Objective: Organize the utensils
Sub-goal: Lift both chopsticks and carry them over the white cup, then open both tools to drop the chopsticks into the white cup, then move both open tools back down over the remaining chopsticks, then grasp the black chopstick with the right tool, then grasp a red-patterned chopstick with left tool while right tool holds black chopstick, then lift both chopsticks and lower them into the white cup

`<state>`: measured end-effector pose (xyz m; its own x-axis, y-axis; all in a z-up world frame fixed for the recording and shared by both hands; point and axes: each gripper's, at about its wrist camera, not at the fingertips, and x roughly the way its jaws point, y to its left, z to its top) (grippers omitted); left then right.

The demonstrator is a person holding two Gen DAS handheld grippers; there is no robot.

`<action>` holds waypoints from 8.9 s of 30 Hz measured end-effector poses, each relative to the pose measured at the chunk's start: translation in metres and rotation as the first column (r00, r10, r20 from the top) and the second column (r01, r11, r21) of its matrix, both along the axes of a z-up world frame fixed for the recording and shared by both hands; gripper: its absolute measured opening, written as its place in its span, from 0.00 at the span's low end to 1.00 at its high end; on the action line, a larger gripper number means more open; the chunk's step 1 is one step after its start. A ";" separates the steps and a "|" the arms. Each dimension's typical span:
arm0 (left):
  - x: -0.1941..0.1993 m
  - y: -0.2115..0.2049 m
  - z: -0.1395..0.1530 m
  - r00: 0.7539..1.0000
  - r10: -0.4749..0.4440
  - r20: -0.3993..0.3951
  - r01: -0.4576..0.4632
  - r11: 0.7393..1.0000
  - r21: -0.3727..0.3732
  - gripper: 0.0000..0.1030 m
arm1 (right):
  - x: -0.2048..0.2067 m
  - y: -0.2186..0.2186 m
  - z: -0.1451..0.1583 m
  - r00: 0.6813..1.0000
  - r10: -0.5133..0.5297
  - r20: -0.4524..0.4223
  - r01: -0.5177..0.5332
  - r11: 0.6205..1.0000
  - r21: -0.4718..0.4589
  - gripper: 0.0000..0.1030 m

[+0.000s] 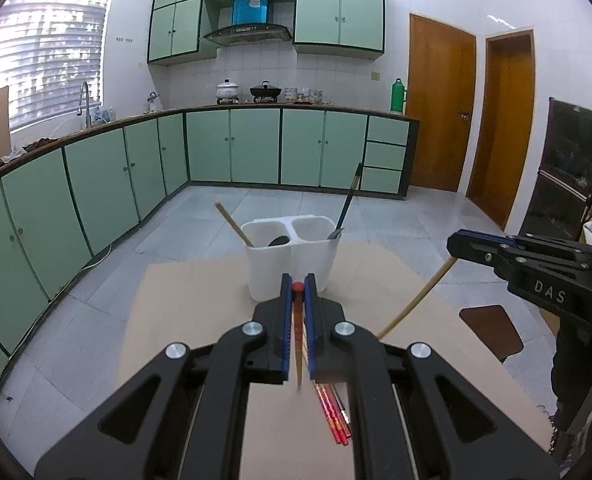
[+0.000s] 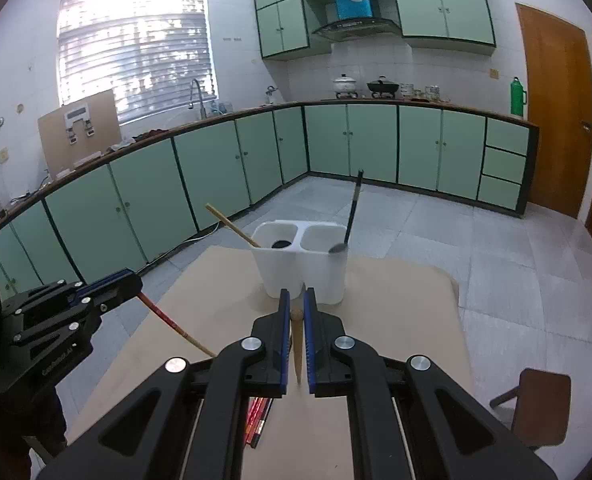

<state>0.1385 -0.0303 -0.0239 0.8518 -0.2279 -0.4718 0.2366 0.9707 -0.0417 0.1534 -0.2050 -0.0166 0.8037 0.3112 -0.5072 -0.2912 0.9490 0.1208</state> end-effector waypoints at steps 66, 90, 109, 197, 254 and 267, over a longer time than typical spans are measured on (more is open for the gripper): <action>0.088 0.002 0.014 0.980 0.080 0.180 -0.079 0.997 -0.009 0.55 | 0.082 -0.023 0.012 0.978 -0.136 0.158 0.127 0.990 0.061 0.72; -0.013 0.027 -0.143 0.975 0.130 -0.179 -0.111 0.988 0.112 0.70 | -0.026 0.008 -0.152 0.973 -0.164 -0.160 0.165 0.986 -0.007 0.90; -0.022 0.041 -0.170 0.946 0.173 -0.274 -0.139 0.980 0.141 0.72 | -0.031 0.059 -0.196 0.950 -0.066 -0.304 0.036 0.994 -0.103 0.51; -0.002 -0.035 -0.190 0.926 0.036 -0.376 0.007 0.993 0.114 0.06 | -0.025 0.008 -0.200 0.939 -0.131 -0.317 0.118 0.991 -0.060 0.07; 0.019 -0.015 0.037 0.992 -0.089 0.085 0.092 0.995 -0.039 0.05 | 0.036 -0.007 0.061 0.994 0.019 0.112 -0.027 0.997 0.071 0.06; 0.088 -0.042 0.113 0.955 -0.054 0.290 0.065 0.998 -0.027 0.05 | 0.101 -0.005 0.131 0.961 -0.040 0.275 0.022 0.997 0.068 0.06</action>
